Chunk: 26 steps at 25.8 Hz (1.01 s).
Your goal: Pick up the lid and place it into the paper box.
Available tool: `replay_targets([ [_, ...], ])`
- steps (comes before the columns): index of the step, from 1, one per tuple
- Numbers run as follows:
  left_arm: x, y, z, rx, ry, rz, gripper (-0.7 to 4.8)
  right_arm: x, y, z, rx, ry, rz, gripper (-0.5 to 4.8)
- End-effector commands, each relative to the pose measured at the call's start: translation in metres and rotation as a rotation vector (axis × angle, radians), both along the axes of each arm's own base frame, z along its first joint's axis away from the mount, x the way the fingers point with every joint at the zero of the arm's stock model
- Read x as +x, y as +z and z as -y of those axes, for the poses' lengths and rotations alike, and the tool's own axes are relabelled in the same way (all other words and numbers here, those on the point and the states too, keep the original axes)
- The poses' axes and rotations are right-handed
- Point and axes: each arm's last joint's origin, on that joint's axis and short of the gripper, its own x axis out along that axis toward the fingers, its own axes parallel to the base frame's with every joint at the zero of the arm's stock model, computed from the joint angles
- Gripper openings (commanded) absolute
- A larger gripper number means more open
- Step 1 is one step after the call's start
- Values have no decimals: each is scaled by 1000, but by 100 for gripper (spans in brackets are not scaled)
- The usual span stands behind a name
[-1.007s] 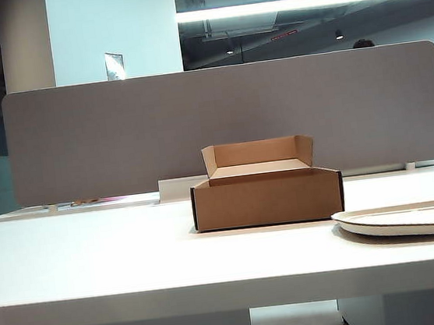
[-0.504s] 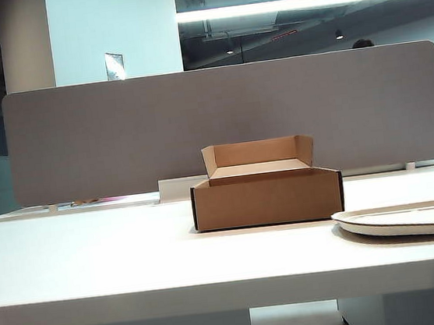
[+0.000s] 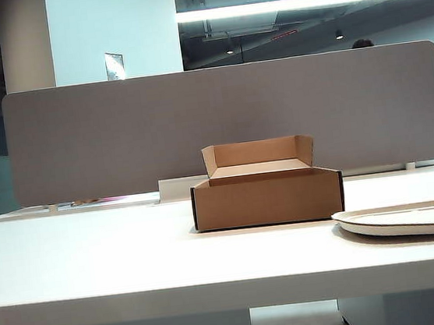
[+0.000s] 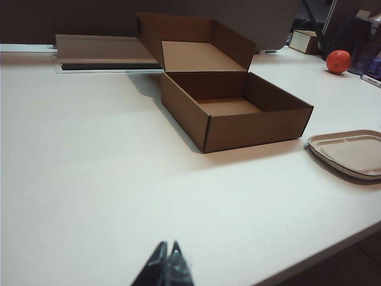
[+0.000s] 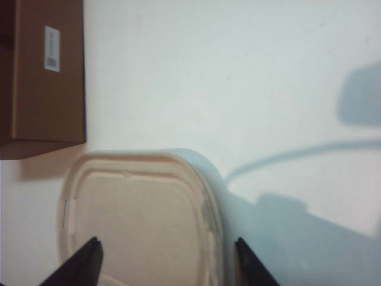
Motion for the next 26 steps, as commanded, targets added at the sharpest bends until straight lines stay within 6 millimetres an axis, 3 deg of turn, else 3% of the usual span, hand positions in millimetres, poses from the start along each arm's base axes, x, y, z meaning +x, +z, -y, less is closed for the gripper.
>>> replay_targets([
  [1,0,2,0,2,-8,17,-5,3,-3,0,-27,19,7,306],
  [7,0,2,0,2,-8,17,-5,5,-11,-3,-67,50,-22,305],
  [23,0,2,0,2,-8,17,-5,21,-30,-35,-164,150,-103,289],
  [26,0,2,0,2,-8,17,-5,22,-30,-35,-168,152,-95,192],
])
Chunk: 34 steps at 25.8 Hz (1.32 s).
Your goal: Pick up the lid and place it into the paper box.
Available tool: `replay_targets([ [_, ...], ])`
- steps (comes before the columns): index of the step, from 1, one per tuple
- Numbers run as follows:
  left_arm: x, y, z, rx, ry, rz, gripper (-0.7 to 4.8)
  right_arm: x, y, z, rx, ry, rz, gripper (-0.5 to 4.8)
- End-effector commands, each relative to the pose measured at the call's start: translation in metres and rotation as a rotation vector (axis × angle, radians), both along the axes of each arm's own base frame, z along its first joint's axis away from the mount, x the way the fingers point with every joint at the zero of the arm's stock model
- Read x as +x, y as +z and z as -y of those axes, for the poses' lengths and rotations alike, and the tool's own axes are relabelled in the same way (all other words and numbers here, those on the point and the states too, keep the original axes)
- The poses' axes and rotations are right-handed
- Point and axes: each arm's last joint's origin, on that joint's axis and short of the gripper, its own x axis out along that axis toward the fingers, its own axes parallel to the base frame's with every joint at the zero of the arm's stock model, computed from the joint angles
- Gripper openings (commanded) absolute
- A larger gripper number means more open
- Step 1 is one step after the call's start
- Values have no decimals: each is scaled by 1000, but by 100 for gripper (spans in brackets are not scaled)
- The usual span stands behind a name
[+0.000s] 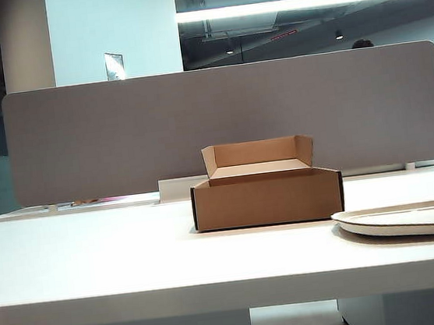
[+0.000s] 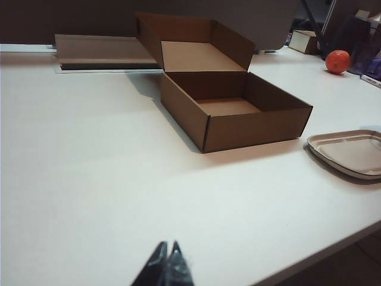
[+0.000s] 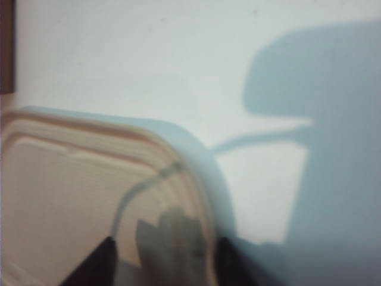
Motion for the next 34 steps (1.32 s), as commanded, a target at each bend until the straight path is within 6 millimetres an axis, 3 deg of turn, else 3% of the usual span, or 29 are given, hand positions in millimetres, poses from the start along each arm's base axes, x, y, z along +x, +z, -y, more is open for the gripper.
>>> replay_targets([
  [1,0,2,0,2,-8,17,-5,1,-1,1,-15,-1,3,170],
  [5,0,2,0,3,-7,18,-5,1,-2,1,-38,-10,-4,118],
  [7,0,2,0,3,-7,17,-5,1,-2,2,-53,-16,-8,38],
  [9,0,2,0,3,-7,18,-5,1,-2,2,-59,-18,-10,-3],
  [22,0,2,0,2,-5,17,-5,-4,9,-1,-25,-6,4,-2],
  [30,0,2,0,3,-4,18,-5,-19,47,-16,-15,36,79,-2],
  [34,0,2,0,2,-4,17,-5,-22,65,-38,9,116,154,-2],
])
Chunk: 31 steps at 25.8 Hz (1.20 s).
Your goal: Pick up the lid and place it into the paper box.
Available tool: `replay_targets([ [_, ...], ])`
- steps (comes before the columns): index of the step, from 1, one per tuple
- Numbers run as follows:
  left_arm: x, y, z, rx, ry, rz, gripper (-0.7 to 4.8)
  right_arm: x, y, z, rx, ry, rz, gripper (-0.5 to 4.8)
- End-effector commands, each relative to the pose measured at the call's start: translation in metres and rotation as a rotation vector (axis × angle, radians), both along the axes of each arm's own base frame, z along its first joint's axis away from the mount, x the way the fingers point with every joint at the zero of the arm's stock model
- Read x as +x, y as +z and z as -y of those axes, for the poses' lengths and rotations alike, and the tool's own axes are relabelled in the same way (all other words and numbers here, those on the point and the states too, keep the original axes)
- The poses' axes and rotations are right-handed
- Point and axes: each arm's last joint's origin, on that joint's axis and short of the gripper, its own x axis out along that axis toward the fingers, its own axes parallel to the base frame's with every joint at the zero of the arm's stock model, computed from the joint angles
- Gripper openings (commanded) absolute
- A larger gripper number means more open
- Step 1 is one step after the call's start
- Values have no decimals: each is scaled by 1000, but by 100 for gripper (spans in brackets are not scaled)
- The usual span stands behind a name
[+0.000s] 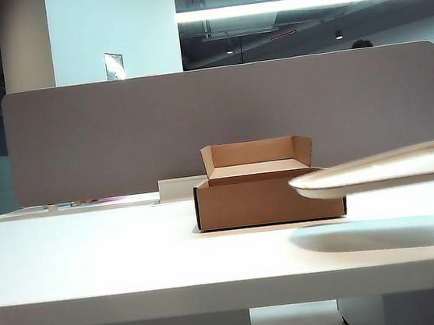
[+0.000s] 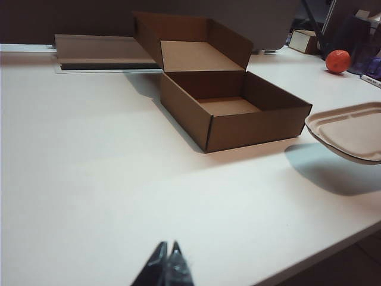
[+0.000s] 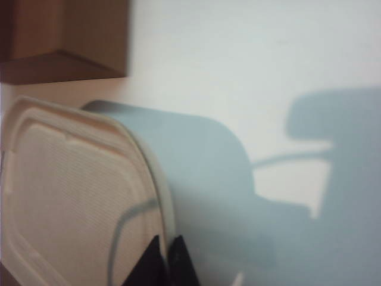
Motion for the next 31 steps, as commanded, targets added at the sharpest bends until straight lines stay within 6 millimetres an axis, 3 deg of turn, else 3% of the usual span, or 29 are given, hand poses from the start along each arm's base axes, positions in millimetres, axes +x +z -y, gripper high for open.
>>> replay_targets([
  [1,0,2,0,2,-5,17,-5,-1,12,-16,9,58,61,-2],
  [8,0,2,0,2,-6,17,-5,16,24,-46,45,67,183,-2],
  [18,0,2,0,2,-9,17,-5,43,41,-85,-37,-34,456,-2],
  [26,0,2,0,2,-7,17,-5,96,40,-106,-61,-22,462,-2],
  [31,0,2,0,2,-6,17,-5,119,35,-115,-113,-32,473,-2],
])
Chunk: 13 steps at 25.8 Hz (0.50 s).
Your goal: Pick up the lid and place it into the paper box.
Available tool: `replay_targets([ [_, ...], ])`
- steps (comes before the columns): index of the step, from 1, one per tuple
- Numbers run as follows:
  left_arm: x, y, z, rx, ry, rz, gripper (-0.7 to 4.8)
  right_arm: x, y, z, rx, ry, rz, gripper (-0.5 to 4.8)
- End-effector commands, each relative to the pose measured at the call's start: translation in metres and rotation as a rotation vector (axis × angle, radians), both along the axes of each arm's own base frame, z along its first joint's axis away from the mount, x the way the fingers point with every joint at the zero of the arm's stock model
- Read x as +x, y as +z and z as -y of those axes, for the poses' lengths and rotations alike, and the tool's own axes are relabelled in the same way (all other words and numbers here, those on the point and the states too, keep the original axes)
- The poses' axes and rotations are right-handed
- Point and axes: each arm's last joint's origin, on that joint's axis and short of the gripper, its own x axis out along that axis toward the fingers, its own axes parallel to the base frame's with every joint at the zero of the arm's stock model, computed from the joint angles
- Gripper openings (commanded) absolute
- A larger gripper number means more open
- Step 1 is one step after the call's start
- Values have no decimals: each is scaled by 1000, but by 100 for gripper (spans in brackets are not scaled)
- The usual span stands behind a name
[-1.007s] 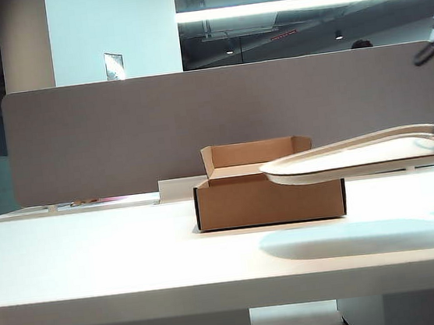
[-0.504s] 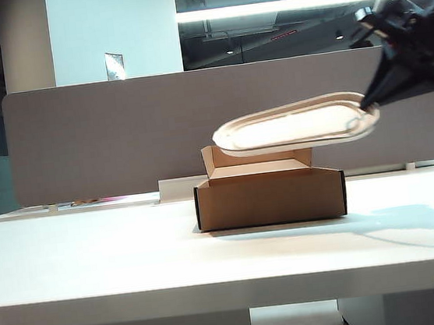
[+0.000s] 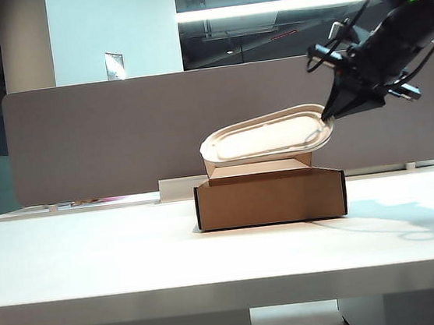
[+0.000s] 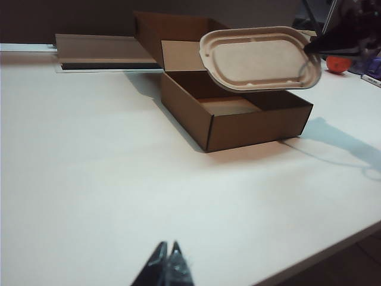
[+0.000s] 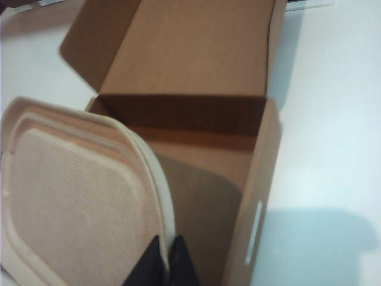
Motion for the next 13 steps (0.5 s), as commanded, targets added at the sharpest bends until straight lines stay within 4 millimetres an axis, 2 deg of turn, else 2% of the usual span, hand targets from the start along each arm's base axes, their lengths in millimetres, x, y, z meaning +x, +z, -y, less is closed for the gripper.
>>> replay_targets([
  [1,0,2,0,2,-6,17,-5,11,0,-5,-41,-12,33,-2],
  [5,0,2,0,2,-5,17,-5,21,-12,-8,-73,-12,20,-2],
  [11,0,2,0,3,-4,18,-5,25,-27,-9,-80,-10,-22,2],
  [12,0,2,0,3,-4,18,-5,25,-29,-9,-81,-10,-28,51],
  [13,0,2,0,3,-4,18,-5,25,-28,-9,-81,-9,-27,122],
])
